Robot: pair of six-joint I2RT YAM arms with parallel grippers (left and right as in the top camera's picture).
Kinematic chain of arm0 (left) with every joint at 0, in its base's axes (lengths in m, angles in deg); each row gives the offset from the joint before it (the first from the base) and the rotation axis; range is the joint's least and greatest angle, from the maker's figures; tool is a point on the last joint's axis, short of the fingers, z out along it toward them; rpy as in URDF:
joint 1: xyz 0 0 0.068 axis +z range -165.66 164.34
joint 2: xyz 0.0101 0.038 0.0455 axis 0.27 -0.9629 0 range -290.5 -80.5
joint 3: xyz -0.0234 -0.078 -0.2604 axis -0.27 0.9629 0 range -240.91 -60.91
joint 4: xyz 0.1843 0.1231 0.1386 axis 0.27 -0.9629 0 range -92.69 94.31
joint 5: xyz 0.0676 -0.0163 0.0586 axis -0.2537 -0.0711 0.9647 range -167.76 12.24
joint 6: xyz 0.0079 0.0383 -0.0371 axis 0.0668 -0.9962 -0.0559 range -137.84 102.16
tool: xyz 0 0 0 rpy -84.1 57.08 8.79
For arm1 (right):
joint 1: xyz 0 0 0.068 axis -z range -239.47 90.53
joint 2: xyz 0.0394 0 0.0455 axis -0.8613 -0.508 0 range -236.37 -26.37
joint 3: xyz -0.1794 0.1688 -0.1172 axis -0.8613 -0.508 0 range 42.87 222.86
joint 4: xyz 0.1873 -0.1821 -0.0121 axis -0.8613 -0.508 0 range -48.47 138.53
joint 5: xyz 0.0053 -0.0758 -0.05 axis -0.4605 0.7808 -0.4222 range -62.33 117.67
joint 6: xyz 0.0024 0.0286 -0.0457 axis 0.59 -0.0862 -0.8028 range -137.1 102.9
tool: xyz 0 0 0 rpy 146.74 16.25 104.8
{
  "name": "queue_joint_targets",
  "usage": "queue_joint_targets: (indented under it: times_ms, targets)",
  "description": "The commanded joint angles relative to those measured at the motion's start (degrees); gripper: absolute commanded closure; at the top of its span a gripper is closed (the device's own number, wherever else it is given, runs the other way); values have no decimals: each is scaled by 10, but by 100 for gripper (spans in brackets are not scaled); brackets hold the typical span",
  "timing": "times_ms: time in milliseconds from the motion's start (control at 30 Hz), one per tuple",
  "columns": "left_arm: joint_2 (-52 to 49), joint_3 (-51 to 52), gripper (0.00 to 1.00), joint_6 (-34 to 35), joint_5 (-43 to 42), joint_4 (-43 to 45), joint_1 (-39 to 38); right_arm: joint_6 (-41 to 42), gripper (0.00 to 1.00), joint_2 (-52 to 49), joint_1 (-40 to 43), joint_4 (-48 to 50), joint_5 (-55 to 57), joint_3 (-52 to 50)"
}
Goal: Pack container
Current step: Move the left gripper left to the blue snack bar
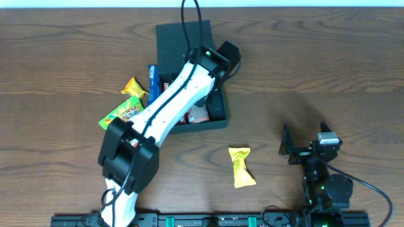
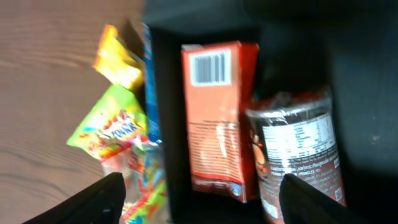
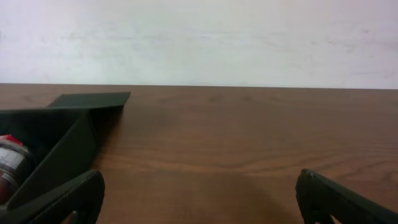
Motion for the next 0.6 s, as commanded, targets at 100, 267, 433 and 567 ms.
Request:
queue_joint_targets:
  times_ms: [100, 267, 433, 567]
  targets:
    - [89, -11, 15, -113, -3, 6, 31, -6, 1, 1, 9, -3, 2, -1]
    - [137, -11, 5, -244, -153, 6, 113, -6, 1, 1, 9, -3, 2, -1]
    - [129, -10, 5, -280, -239, 0, 220, -6, 1, 1, 9, -3, 2, -1]
    - [129, 6, 5, -376, -310, -7, 280, -6, 1, 1, 9, -3, 2, -1]
